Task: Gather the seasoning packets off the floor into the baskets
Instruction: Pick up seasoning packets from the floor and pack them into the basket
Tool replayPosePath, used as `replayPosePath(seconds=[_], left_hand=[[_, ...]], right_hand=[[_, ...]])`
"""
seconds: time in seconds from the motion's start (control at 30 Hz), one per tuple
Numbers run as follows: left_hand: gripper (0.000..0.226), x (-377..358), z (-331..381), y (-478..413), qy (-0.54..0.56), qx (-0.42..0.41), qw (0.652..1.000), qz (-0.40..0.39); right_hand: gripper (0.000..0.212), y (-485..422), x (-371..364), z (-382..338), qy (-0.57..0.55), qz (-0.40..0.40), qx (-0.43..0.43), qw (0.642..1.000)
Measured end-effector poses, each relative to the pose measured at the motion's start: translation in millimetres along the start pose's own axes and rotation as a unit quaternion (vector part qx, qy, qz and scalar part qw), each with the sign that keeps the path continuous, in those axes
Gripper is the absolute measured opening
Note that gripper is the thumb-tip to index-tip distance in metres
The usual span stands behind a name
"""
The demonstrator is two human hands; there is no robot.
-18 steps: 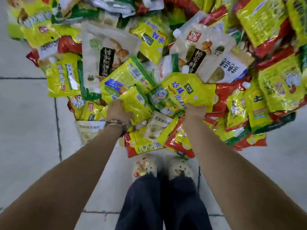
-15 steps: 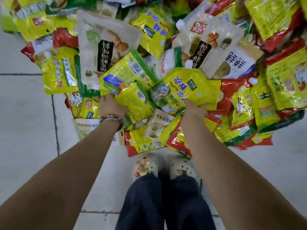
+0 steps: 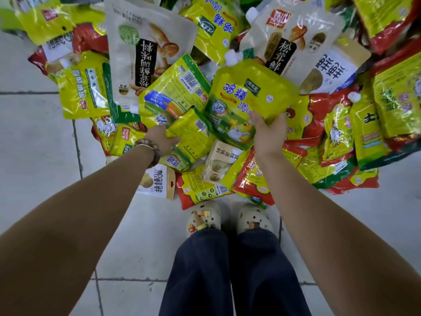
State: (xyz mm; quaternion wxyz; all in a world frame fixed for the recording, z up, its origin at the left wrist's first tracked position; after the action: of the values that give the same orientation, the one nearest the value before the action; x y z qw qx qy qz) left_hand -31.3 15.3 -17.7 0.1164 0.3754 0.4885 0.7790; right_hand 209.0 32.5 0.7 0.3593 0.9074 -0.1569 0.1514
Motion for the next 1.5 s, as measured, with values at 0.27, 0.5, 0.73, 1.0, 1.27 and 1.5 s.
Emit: replayPosePath(seconds=[0.27,0.5,0.73,1.0,1.27,1.5], left_hand=[[0.061,30.3,13.1,105.7,0.231,0.081,0.963,0.112],[0.066,97.1,54.7,275.2,0.344,0.069,0.927,0.132],[0.066,177.9,98.5,448.6,0.341,-0.02,0.933,0.113],[0.078,230.4,146.8,587.4,0.314,-0.132,0.934,0.104],[0.07,207.2,234.2,680.8,0.244,-0.209,0.94,0.11],[0.058,96.9,345.0,734.3,0.19,-0.239,0.948,0.094]], right_hand=[[0.054,46.7,71.5,-95.5,-0.004,-0.017,0.061,0.998],[0.021,161.1,177.2,-177.0,0.024,-0.073,0.038,0.996],[0.031,291.9,274.2,-275.7,-0.063,-0.071,-0.049,0.994],[0.024,406.8,370.9,-350.3,-0.144,-0.058,-0.041,0.987],[0.009,453.8,485.5,-355.6,-0.228,0.004,-0.005,0.974],[0.008,439.7,618.2,-311.7,-0.271,0.087,-0.021,0.958]])
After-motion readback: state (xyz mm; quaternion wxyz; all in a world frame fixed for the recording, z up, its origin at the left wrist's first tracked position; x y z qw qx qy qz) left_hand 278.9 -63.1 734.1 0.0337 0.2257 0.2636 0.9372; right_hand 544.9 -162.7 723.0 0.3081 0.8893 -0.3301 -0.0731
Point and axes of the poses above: each hand's wrist, its own y-axis away from the middle knuckle, its own x-axis out of the back of the hand, z = x × y, the point moved 1 cm from there along -y, towards the middle knuckle, and after that the axes turned 8 degrees about y, right-handed, at the moved point
